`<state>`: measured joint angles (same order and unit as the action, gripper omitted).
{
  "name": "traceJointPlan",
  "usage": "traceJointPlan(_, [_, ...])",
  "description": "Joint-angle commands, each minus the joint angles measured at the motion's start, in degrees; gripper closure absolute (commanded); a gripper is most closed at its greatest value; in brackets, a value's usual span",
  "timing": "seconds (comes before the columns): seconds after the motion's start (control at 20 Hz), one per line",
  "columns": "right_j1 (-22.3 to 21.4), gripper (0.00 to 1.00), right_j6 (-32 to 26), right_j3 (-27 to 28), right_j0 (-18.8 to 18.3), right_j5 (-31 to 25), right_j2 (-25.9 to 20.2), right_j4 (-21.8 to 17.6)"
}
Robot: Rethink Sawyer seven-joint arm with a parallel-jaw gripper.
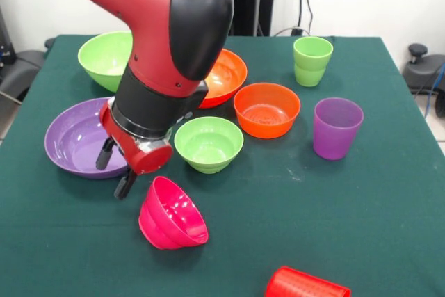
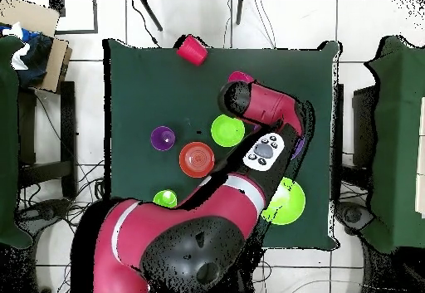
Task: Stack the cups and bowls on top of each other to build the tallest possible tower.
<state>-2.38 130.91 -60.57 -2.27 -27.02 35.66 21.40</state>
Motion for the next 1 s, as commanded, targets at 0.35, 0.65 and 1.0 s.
traceJointPlan(0.35, [2.7, 0.0, 7.5, 4.0, 0.1, 2.5, -5.5, 0.3])
traceJointPlan(0.65, [1.8, 0.0, 6.8, 2.5, -0.1, 3.3, -5.9, -0.2])
traceJointPlan(1.0, [-7.2, 0.0, 3.4, -7.1, 0.4, -1.1, -6.1, -2.3])
